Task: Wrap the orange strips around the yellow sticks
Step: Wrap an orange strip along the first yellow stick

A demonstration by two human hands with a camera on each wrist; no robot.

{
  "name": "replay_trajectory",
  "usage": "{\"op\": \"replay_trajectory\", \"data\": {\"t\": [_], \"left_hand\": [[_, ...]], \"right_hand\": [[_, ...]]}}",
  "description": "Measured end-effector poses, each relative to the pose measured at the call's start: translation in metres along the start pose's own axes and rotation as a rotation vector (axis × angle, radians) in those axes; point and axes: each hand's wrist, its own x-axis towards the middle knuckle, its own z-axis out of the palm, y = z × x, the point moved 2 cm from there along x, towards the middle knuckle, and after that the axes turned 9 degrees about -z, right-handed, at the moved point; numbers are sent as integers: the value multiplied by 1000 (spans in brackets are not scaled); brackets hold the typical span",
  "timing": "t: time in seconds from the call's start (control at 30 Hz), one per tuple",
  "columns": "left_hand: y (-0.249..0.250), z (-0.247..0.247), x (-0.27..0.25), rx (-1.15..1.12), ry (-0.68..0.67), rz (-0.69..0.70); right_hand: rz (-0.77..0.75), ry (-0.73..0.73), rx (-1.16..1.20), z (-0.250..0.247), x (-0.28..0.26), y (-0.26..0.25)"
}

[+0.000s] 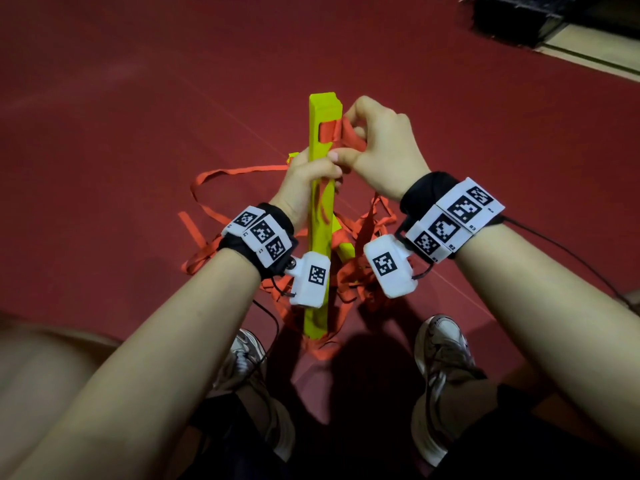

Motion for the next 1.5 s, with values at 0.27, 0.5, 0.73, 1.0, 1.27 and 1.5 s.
{"op": "replay_trajectory", "data": {"t": [0.27,0.5,0.73,1.0,1.27,1.5], "left_hand": [[-3,0,4,249,124,144],[-14,3,0,619,492,322],[-19,16,-9,809,424,342],[-23,18,-19,823,373,340],[-8,0,0,162,5,115],[16,-6,4,193,-23,210]], "right_hand": [[-25,-4,-32,1,-2,-6],[-34,12,-175,6,-1,-17],[61,47,-223,5,-2,-8],[106,81,-146,-1,-4,-9],[-105,22,130,-8,-9,-11],[-174,-82,175,-20,1,-16]]}}
